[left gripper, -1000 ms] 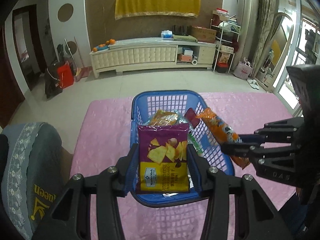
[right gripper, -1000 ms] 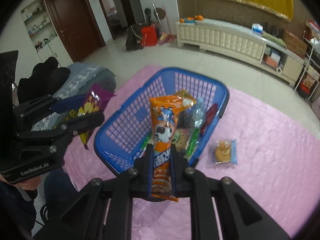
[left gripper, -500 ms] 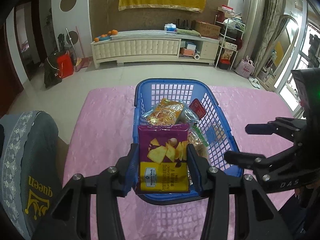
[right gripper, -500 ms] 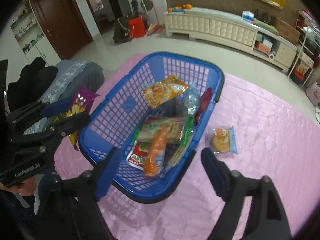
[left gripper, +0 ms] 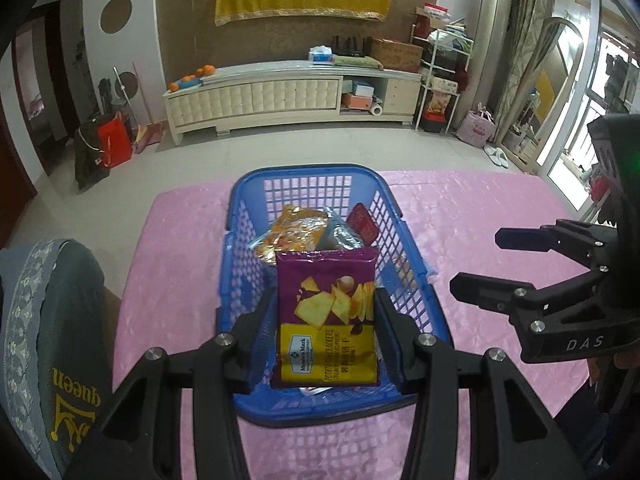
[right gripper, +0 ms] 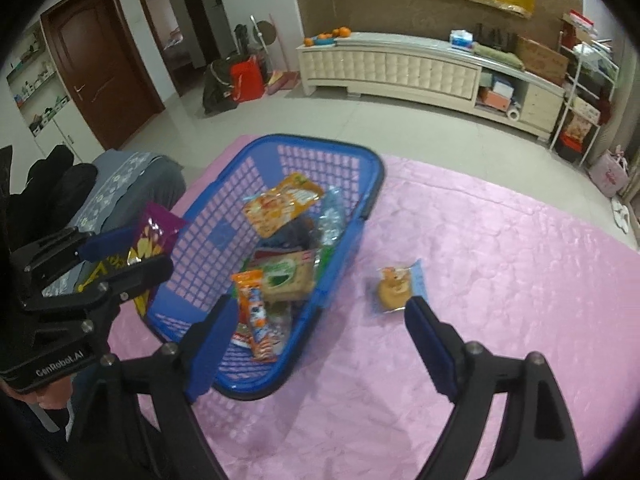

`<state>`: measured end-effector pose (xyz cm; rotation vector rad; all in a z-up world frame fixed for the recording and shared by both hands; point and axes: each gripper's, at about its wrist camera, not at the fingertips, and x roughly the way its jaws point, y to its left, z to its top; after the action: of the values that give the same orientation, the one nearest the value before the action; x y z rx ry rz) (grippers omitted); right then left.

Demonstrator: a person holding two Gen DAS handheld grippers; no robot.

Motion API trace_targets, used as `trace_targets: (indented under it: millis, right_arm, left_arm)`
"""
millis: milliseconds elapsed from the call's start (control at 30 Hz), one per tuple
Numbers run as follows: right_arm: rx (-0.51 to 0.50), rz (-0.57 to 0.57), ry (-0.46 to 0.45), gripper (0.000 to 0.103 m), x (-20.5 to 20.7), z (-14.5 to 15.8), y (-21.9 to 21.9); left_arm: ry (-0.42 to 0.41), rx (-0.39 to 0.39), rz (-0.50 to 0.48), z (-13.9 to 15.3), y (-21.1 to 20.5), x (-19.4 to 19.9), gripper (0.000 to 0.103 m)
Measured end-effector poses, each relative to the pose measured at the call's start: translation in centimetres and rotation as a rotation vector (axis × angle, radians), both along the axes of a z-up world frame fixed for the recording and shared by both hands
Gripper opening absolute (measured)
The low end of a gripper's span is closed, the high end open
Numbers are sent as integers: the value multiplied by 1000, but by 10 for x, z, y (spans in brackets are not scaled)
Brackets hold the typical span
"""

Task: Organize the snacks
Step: 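Move the open right tool toward the blue-wrapped cake beside the basket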

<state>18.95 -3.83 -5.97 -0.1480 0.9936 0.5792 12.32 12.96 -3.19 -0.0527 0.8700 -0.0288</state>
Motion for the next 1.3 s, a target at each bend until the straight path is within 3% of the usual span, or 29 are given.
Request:
trace_targets:
  millis: [633,667,767,800,933,1300]
  right_arm:
    - [26,-63,19,88,58,-27,-26]
    - [26,-64,21,88,58,-28,-27]
    - [17,-68,27,88,57,-30,-31]
    - [16,-68,29,88,57,-31,-33]
    - [18,-81,32,88,52,-30,-41]
    - [39,-93,-22,88,23,7,-67]
  left_arm:
    - [63,-31,-45,-35,-11,77,45]
    - [56,-38,-39,-36,-9,80,46]
    - [52,-33,-26,-38,-5,80,80]
    - [50,-25,-34,-37,-8,79,82]
    - [37,14,-65,-30,-19,66,82]
    - [-16,28,-82,4,-43,33,82]
